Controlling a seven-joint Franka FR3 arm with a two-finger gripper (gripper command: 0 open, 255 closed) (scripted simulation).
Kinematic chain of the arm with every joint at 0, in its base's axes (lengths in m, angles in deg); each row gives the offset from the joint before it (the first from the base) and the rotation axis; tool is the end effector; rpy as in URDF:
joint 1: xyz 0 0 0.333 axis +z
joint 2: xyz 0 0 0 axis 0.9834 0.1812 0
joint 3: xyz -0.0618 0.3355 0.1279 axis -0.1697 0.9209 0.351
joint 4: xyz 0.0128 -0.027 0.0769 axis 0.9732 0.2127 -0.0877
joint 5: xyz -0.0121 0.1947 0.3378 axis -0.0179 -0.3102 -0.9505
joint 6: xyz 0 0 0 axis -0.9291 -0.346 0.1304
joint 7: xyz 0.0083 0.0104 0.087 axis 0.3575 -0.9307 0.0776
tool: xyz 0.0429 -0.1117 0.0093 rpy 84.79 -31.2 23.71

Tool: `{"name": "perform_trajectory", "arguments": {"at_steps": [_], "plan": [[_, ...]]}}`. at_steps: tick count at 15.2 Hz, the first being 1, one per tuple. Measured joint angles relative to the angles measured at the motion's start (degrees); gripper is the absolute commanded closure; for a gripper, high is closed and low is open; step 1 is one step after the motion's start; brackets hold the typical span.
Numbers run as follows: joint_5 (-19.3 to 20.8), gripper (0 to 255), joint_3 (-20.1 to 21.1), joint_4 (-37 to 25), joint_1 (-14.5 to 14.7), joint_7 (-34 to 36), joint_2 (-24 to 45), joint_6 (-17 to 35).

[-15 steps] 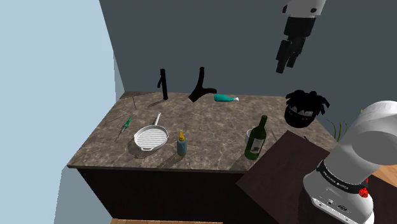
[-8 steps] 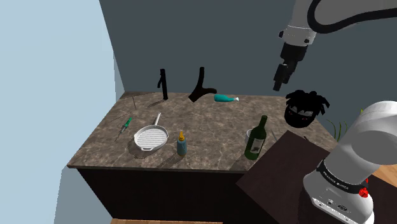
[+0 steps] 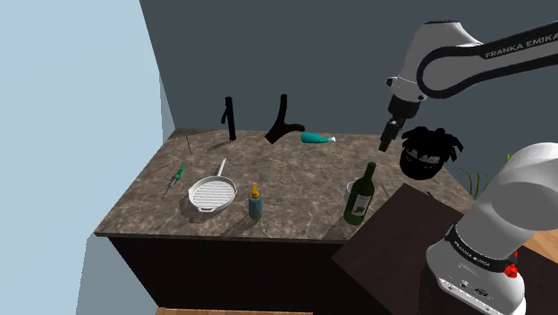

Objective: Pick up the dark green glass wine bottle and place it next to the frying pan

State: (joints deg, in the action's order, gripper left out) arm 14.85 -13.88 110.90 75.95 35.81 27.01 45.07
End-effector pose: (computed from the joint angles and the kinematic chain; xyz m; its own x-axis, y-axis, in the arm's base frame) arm 0.2730 -0.0624 0.4175 0.9875 0.1520 0.0424 0.1518 -0.9884 0.0083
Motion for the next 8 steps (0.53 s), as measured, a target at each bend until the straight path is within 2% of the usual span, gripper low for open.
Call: {"name": "perform_trajectory", "arguments": {"at_steps": [3, 8], "plan": [[1.99, 0, -2.73, 2.8, -1.11, -3.28, 4.18, 8.05], [3.87, 0, -7.68, 5.0, -1.46, -8.86, 17.24, 25.27]]}}
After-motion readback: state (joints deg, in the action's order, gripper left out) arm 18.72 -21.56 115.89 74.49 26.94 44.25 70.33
